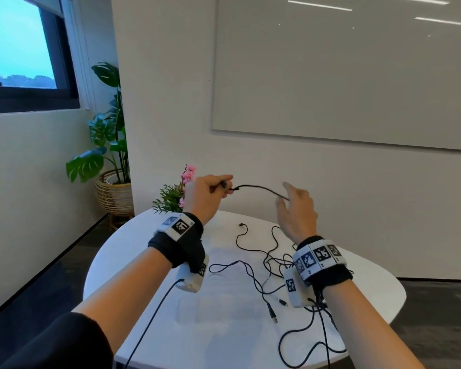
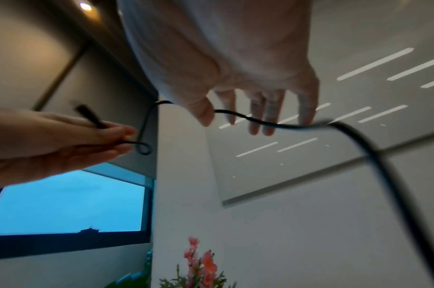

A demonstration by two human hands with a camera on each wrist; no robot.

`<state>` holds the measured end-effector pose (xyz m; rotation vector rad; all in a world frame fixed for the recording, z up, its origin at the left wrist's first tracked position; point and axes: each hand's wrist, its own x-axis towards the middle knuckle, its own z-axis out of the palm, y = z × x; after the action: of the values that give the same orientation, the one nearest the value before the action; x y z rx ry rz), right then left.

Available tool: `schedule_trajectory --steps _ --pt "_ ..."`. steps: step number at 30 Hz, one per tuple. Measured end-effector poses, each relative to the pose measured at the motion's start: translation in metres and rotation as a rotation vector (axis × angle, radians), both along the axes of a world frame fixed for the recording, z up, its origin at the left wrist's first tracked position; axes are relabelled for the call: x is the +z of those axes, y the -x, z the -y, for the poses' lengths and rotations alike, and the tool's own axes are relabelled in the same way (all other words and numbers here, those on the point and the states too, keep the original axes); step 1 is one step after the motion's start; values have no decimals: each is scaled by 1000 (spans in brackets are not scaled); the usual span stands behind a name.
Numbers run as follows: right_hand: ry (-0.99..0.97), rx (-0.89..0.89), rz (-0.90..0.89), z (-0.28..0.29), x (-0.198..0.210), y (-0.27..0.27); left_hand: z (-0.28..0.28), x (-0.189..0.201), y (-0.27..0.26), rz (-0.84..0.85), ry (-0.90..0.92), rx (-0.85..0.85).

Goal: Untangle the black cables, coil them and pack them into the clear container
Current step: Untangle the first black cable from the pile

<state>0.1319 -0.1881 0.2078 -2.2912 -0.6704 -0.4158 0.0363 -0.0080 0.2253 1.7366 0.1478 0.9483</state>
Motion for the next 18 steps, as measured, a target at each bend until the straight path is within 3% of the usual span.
schedule_trajectory --steps 3,6,10,13,16,18 --pt "-45 299 127 -15 5 26 12 -1 -4 17 12 -47" --pt "-210 434 -38 -21 7 42 16 2 -1 43 6 -61" --pt "-362 460 -176 -15 8 45 14 7 15 -106 99 -271" --pt "-348 462 -111 -9 7 41 10 8 26 -212 251 -454" --pt "-276 467 -70 -8 3 38 9 7 29 -218 410 -503" --pt "-254 484 -87 -10 -1 38 14 5 27 -235 401 -499"
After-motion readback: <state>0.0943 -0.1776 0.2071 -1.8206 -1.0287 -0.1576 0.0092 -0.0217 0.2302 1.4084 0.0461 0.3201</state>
